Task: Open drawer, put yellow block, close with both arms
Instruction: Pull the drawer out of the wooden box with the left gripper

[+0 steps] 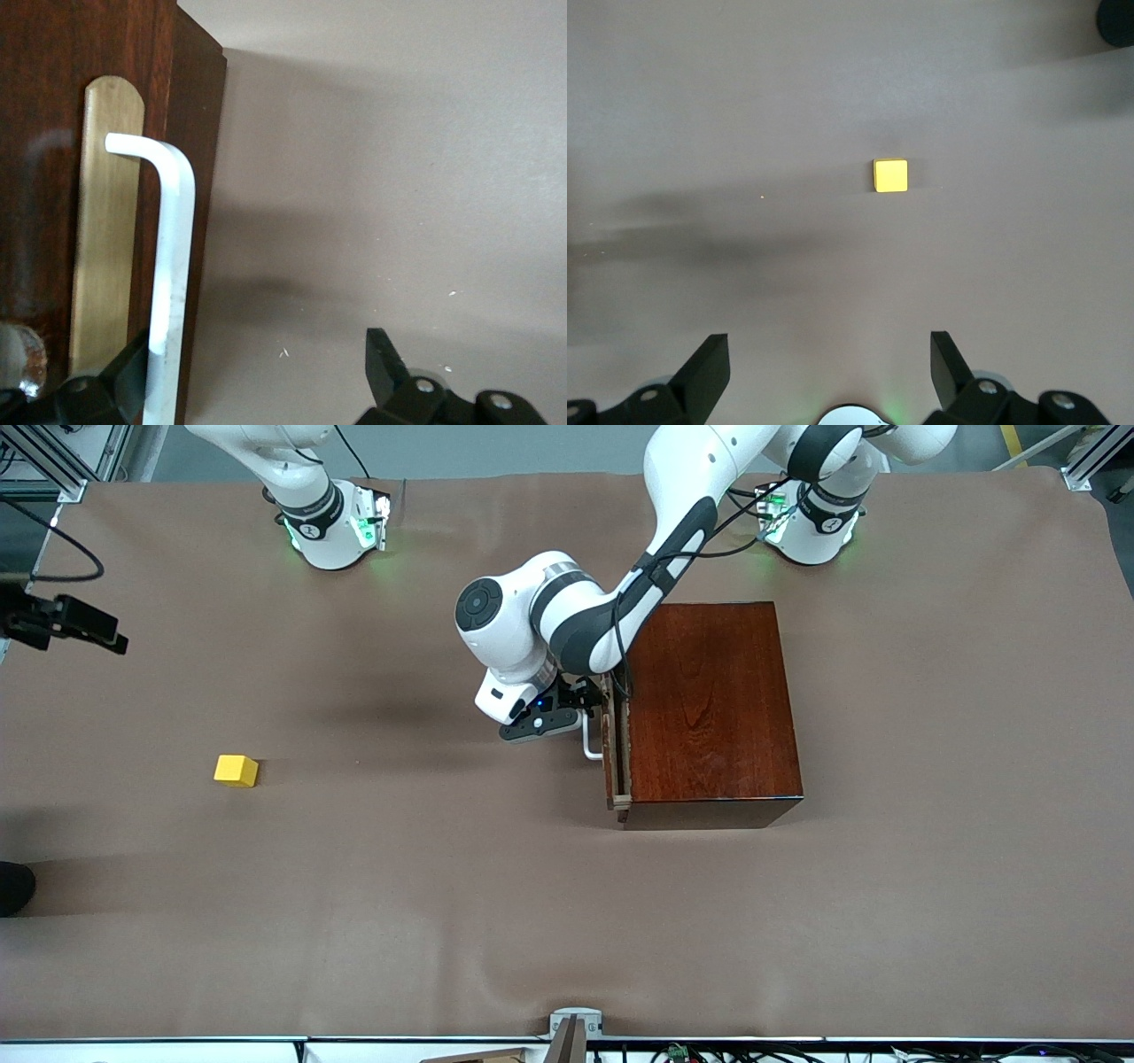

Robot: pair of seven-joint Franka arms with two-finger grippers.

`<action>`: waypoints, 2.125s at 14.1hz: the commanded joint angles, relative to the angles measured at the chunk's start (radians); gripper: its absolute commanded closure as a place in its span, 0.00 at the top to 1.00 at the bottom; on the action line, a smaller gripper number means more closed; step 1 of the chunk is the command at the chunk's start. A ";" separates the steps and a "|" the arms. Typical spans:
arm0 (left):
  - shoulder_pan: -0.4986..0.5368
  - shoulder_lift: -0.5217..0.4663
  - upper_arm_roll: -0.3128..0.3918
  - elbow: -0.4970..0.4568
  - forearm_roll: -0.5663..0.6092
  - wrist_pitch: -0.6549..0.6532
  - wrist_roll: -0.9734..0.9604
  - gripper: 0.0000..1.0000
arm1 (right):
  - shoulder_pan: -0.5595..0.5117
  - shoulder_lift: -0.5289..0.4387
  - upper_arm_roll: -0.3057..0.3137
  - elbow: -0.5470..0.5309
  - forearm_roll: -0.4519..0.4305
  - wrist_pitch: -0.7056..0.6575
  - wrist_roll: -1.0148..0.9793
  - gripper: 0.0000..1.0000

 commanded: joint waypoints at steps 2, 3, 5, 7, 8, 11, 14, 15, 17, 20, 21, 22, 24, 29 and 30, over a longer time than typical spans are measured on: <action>-0.021 0.042 -0.013 0.047 -0.048 0.196 -0.056 1.00 | -0.017 0.054 0.011 0.043 -0.035 0.004 -0.005 1.00; -0.021 0.042 -0.013 0.048 -0.048 0.213 -0.070 1.00 | -0.016 0.057 0.011 0.043 -0.038 0.011 -0.005 1.00; -0.022 0.042 -0.015 0.048 -0.064 0.241 -0.074 1.00 | -0.016 0.066 0.011 0.043 -0.041 0.013 -0.005 1.00; -0.022 0.042 -0.015 0.053 -0.082 0.268 -0.091 1.00 | -0.017 0.090 0.011 0.046 -0.041 0.013 -0.006 1.00; -0.022 0.042 -0.015 0.055 -0.084 0.277 -0.099 1.00 | -0.019 0.103 0.009 0.053 -0.040 0.012 -0.003 1.00; -0.033 0.042 -0.015 0.055 -0.096 0.320 -0.129 1.00 | -0.036 0.138 0.011 0.058 -0.038 0.021 -0.003 1.00; -0.033 0.035 -0.015 0.055 -0.096 0.345 -0.159 1.00 | -0.053 0.178 0.009 0.061 -0.040 0.027 -0.005 1.00; -0.033 0.032 -0.016 0.055 -0.098 0.351 -0.168 1.00 | -0.072 0.190 0.011 0.063 -0.038 0.033 -0.005 1.00; -0.033 0.025 -0.024 0.053 -0.123 0.342 -0.180 1.00 | -0.103 0.221 0.011 0.063 -0.031 0.038 -0.003 1.00; -0.031 -0.001 -0.016 0.048 -0.131 0.279 -0.180 1.00 | -0.113 0.254 0.009 0.063 -0.029 0.086 -0.003 1.00; -0.028 -0.013 -0.013 0.048 -0.130 0.265 -0.180 1.00 | -0.119 0.256 0.009 0.052 -0.028 0.123 -0.003 1.00; -0.025 -0.027 -0.010 0.047 -0.128 0.250 -0.179 1.00 | -0.129 0.262 0.011 0.041 -0.028 0.136 -0.005 1.00; -0.016 -0.063 0.002 0.047 -0.128 0.204 -0.177 1.00 | -0.136 0.276 0.011 0.035 -0.026 0.148 -0.006 1.00; 0.050 -0.242 0.014 0.039 -0.118 0.045 -0.165 1.00 | -0.140 0.296 0.011 -0.026 -0.023 0.203 0.000 1.00; 0.082 -0.282 0.013 0.030 -0.118 0.014 -0.131 1.00 | -0.145 0.294 0.011 -0.058 -0.023 0.234 -0.002 1.00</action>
